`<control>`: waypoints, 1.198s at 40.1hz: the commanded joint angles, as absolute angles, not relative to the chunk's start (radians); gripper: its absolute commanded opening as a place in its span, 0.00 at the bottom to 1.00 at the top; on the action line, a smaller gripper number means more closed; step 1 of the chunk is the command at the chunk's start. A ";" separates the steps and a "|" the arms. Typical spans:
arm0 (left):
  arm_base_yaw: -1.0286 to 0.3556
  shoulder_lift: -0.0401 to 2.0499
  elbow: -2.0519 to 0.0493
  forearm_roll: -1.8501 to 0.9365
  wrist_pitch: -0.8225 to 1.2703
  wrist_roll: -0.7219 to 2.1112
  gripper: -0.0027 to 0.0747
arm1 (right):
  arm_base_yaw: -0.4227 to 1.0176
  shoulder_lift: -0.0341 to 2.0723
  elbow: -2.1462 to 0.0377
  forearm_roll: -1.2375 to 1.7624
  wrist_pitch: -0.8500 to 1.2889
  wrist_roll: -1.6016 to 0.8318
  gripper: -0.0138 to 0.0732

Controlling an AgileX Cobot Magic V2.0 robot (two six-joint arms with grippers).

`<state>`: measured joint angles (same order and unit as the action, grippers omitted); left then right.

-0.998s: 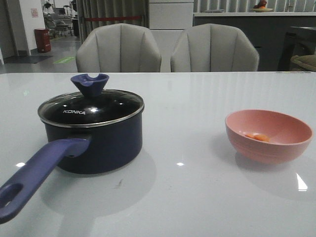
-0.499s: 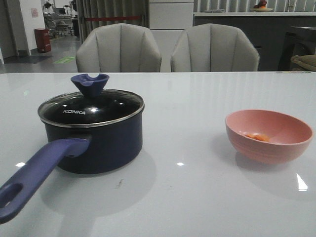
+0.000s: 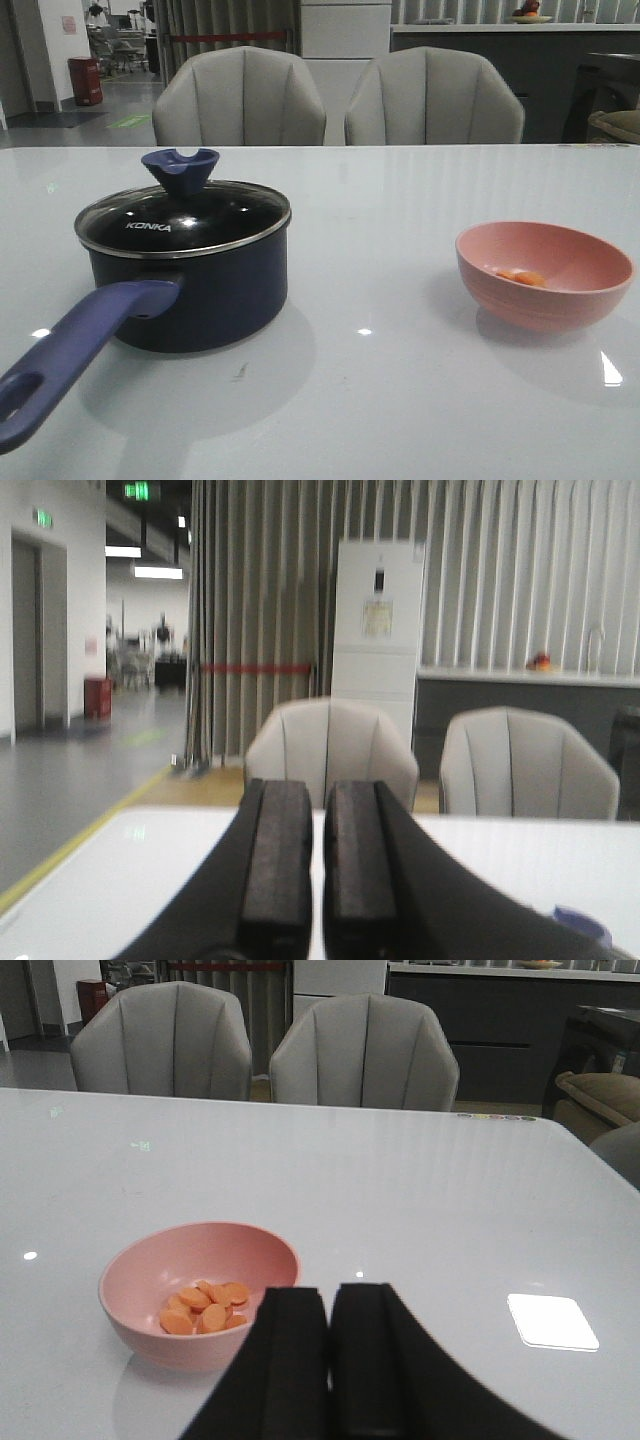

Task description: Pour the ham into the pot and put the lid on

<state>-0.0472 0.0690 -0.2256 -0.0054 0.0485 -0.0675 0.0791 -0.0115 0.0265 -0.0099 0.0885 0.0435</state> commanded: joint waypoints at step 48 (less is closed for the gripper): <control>-0.107 0.622 -0.665 -0.047 0.506 -0.072 0.86 | 0.071 -0.030 0.022 -0.021 0.000 0.044 0.33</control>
